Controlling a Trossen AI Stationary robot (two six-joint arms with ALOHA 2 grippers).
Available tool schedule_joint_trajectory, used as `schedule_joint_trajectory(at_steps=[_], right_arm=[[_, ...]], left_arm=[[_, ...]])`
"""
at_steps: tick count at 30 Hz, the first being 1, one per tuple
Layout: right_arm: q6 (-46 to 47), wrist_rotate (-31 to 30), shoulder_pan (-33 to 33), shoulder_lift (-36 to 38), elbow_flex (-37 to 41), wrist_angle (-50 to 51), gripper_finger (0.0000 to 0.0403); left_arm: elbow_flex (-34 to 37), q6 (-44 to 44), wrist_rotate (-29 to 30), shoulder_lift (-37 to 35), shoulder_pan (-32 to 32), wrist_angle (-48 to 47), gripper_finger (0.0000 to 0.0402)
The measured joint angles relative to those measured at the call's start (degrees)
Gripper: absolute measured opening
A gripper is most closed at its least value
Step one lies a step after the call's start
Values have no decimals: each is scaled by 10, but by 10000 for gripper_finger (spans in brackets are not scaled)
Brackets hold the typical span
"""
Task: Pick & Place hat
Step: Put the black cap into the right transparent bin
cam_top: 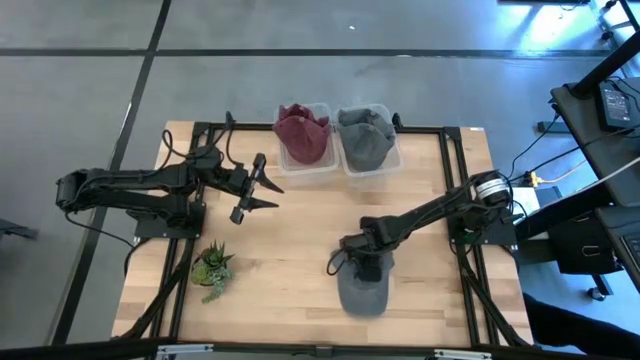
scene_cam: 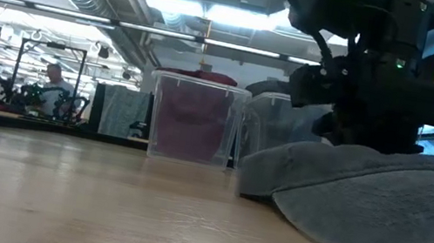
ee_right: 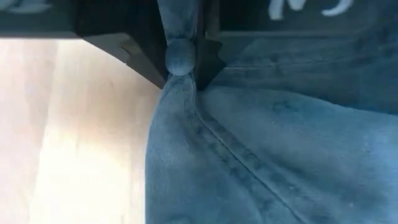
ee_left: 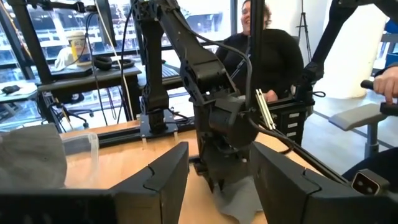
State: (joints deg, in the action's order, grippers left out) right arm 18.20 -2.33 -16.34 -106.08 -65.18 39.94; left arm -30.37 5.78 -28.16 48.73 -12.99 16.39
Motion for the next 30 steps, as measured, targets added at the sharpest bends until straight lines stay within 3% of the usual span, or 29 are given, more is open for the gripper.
schedule_joint_trajectory(at_steps=[14, 21, 27, 30], right_arm=[[10, -5, 16, 203, -22, 20, 60], [-19, -50, 48, 283, -97, 57, 60], [-65, -65, 79, 304, -187, 92, 60], [-85, -104, 94, 305, -230, 121, 60]], left_arm=[[0, -6, 0, 0, 0, -16, 167], [0, -6, 0, 0, 0, -16, 168], [0, -5, 0, 0, 0, -18, 166], [0, -5, 0, 0, 0, -18, 168]])
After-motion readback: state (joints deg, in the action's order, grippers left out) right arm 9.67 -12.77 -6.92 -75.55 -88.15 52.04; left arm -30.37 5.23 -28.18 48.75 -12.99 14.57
